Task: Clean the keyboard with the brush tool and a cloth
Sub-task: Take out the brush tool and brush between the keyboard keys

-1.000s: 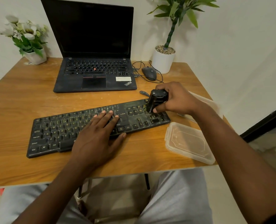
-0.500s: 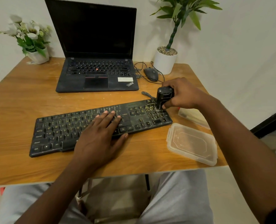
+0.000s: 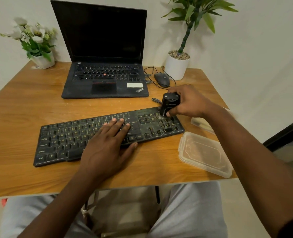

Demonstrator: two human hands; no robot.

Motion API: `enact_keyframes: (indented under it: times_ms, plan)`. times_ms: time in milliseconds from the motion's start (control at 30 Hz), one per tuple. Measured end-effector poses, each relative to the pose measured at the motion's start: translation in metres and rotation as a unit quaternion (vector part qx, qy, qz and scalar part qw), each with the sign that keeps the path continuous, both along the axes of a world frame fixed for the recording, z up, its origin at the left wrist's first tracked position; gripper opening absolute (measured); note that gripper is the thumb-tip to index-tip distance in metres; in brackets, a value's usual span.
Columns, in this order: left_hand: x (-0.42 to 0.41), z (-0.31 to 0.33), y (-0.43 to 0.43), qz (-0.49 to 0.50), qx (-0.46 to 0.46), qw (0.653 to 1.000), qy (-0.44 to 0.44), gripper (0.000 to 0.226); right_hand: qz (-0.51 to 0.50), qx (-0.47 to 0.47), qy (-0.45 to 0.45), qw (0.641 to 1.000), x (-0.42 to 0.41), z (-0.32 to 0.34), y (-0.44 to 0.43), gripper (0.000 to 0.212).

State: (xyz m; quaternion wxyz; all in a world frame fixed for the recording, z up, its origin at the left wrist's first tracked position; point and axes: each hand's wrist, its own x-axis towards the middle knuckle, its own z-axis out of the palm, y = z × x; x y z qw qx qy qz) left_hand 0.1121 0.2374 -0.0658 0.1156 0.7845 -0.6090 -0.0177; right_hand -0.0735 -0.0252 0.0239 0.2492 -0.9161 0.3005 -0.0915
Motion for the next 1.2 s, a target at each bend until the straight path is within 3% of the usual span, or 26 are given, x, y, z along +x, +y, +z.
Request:
enact_keyframes:
  times_ms: [167, 533, 900, 1200]
  plan:
    - [0.000, 0.000, 0.000, 0.001, 0.000, 1.000, 0.003, 0.083, 0.001, -0.062, 0.030, 0.998, 0.003, 0.007, -0.001, 0.039]
    - [0.000, 0.001, 0.000, 0.002, 0.006, 1.000, 0.007, 0.083, 0.024, 0.062, -0.047, 0.997, 0.024, -0.007, 0.014, 0.039]
    - [-0.001, 0.004, 0.001, -0.001, 0.010, 1.000, 0.013, 0.085, -0.028, -0.051, 0.022, 0.998, -0.005, 0.006, -0.013, 0.039]
    - [0.000, 0.002, 0.000, 0.002, 0.012, 1.000, 0.007, 0.085, 0.013, 0.038, -0.049, 0.998, 0.021, -0.008, 0.005, 0.039]
